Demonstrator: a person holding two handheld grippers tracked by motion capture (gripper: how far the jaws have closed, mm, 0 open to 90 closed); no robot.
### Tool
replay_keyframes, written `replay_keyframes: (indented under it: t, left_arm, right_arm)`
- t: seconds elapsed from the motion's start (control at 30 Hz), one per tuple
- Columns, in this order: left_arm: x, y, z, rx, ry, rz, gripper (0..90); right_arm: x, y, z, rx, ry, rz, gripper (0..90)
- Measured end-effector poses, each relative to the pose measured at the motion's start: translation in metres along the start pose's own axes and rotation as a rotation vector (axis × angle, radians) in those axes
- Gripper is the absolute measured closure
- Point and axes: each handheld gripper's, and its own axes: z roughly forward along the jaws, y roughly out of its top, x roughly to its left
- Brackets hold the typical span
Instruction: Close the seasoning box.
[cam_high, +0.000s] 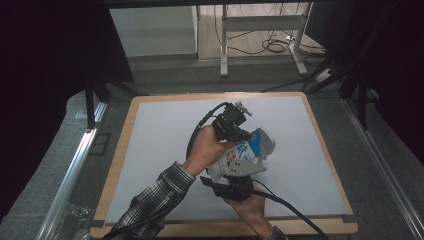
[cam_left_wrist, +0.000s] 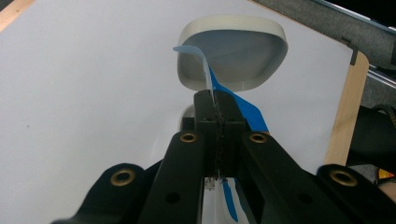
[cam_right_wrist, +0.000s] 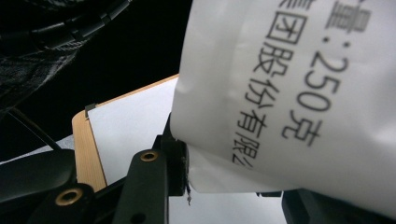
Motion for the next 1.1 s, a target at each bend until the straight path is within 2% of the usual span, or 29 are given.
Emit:
replay_keyframes:
  t: [1.1]
  left_arm:
    - [0.0037,-0.0036,-0.0032,0.001,0.013,-0.007,89.9]
  right_arm:
    - [-0.0006,0.0004,0.0053,-0.006,0.016,-0.012,63.8]
